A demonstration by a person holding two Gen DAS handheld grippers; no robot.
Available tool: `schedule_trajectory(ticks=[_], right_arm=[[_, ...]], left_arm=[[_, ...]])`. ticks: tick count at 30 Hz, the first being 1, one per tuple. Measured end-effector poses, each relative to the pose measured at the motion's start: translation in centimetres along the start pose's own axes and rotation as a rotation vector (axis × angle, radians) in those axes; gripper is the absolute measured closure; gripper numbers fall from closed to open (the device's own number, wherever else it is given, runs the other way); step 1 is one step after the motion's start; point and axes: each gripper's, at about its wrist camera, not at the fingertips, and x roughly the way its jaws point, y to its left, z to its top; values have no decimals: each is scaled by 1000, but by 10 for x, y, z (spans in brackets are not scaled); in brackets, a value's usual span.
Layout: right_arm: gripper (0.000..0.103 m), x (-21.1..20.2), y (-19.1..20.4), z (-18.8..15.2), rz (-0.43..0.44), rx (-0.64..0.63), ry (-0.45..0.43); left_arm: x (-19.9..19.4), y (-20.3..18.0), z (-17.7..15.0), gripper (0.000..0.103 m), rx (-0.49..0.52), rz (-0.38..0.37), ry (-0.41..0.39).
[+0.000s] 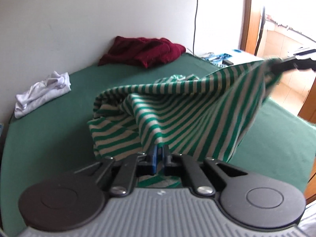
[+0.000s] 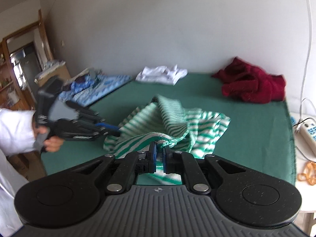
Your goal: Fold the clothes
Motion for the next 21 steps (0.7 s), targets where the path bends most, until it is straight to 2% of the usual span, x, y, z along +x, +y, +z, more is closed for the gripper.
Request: schedule_trajectory(ticks=[3, 4, 6, 7, 8, 10, 12, 14, 15, 18, 19, 20, 21], right_arm=[[97, -6, -11, 9, 3, 54, -91], [97, -4, -12, 10, -6, 46, -90], [97, 8, -9, 0, -67, -58, 1], [97, 15, -10, -7, -85, -78, 63], [97, 21, -12, -15, -84, -64, 113], [97, 27, -13, -28, -63, -30, 169], [97, 33, -9, -34, -43, -24, 208], [96, 38, -3, -36, -25, -33, 230], [96, 38, -1, -34, -19, -29, 225], [96, 37, 3, -27, -6, -13, 199], [96, 37, 5, -24, -1, -7, 191], [96, 36, 6, -22, 3, -2, 182], [96, 36, 7, -20, 8, 4, 173]], left_arm=[[8, -1, -4, 103, 27, 38, 43], [13, -2, -6, 103, 36, 52, 63], [18, -1, -8, 101, 47, 61, 82], [20, -1, -10, 97, 53, 66, 91], [23, 0, -11, 91, 58, 71, 100], [25, 2, -5, 86, 51, 63, 73], [27, 4, 0, 74, 44, 55, 46], [36, 8, 9, 45, 17, 33, 35], [41, 10, 13, 43, 3, 23, 30], [56, 14, 21, 44, -54, -42, 54], [61, 15, 23, 50, -74, -64, 65], [65, 16, 24, 69, -95, -87, 75], [65, 19, 24, 79, -112, -96, 71]])
